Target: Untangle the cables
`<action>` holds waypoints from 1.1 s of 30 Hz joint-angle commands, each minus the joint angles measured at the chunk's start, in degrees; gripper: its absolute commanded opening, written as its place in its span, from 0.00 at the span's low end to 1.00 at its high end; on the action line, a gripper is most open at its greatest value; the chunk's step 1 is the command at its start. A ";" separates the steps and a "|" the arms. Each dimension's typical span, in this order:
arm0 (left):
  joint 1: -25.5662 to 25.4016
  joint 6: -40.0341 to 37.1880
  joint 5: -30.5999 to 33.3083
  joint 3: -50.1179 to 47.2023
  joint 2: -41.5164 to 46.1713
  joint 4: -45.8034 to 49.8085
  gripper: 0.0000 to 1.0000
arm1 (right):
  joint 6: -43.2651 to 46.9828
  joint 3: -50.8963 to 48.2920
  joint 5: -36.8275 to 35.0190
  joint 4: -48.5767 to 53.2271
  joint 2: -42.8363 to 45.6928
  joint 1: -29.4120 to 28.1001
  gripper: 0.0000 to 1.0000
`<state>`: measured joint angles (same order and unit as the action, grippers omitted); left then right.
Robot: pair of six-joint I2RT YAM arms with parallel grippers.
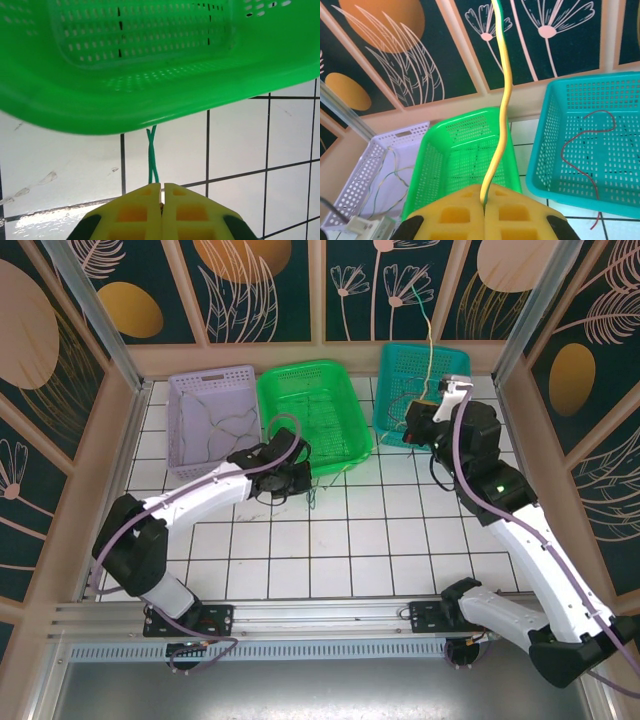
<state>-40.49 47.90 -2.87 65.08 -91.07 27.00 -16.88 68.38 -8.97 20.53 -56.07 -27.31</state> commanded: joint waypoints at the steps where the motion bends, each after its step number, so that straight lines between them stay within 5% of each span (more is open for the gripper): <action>1: 1.51 0.22 4.79 -4.46 0.98 6.13 0.00 | -1.29 2.19 -2.87 -6.68 3.25 3.37 0.00; 14: 3.53 1.33 4.13 -12.08 3.32 3.97 0.00 | -4.85 2.41 3.48 -8.89 3.74 9.80 0.00; 20: 3.65 7.49 0.69 -15.79 5.72 -0.26 0.00 | -5.02 2.66 8.65 -9.45 2.15 9.90 0.00; 25: 4.51 14.63 -2.51 -18.32 8.89 -4.60 0.44 | -5.00 1.77 14.67 -9.13 0.63 8.66 0.00; 33: 5.07 15.31 1.28 -14.00 12.38 -0.39 0.61 | 3.20 4.48 9.14 -2.94 -2.22 4.01 0.00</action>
<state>-35.99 62.15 -5.65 49.32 -80.31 19.75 -18.28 68.73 4.69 19.99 -58.57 -22.17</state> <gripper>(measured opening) 0.601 0.051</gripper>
